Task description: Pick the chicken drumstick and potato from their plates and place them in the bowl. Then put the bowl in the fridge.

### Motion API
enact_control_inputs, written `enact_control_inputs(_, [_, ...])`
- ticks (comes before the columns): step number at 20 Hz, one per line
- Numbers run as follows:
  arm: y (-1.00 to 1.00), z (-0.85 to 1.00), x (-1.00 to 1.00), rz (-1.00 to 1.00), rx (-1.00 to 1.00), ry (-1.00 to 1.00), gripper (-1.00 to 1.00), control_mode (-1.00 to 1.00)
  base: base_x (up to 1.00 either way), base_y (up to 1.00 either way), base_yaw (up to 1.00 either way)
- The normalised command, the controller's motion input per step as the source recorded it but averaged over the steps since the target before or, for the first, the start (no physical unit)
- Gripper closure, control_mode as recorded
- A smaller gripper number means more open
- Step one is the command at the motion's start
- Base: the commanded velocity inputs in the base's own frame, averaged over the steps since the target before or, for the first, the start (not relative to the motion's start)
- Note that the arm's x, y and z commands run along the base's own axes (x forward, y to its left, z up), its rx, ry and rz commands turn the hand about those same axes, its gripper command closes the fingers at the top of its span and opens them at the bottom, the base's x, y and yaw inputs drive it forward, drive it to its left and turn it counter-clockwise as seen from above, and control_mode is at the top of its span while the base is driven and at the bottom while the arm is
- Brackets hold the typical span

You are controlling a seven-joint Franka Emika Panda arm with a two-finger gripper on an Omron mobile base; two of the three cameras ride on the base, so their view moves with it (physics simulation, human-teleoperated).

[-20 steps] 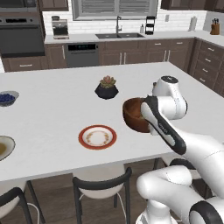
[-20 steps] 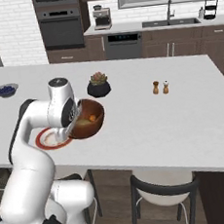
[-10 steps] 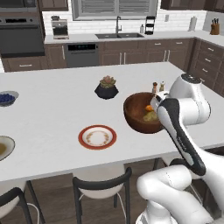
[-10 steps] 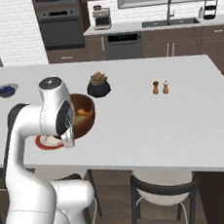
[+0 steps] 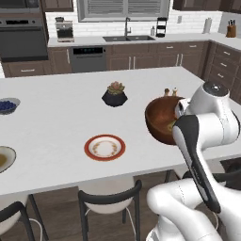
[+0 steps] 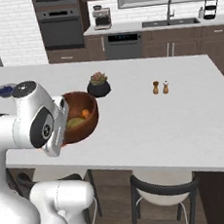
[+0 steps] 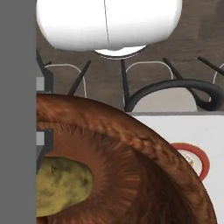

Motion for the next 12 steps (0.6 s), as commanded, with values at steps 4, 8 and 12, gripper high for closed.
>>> enact_control_inputs(4, [-0.19,-0.12,-0.21,-0.03,0.18,-0.02,1.00,-1.00,0.00,0.00,0.00])
enact_control_inputs(8, [-0.03,-0.15,-0.58,0.14,0.09,-0.01,1.00,-1.00,0.00,0.00,0.00])
enact_control_inputs(12, [0.00,-0.18,-0.48,0.08,0.00,-0.01,1.00,-1.00,0.00,0.00,0.00])
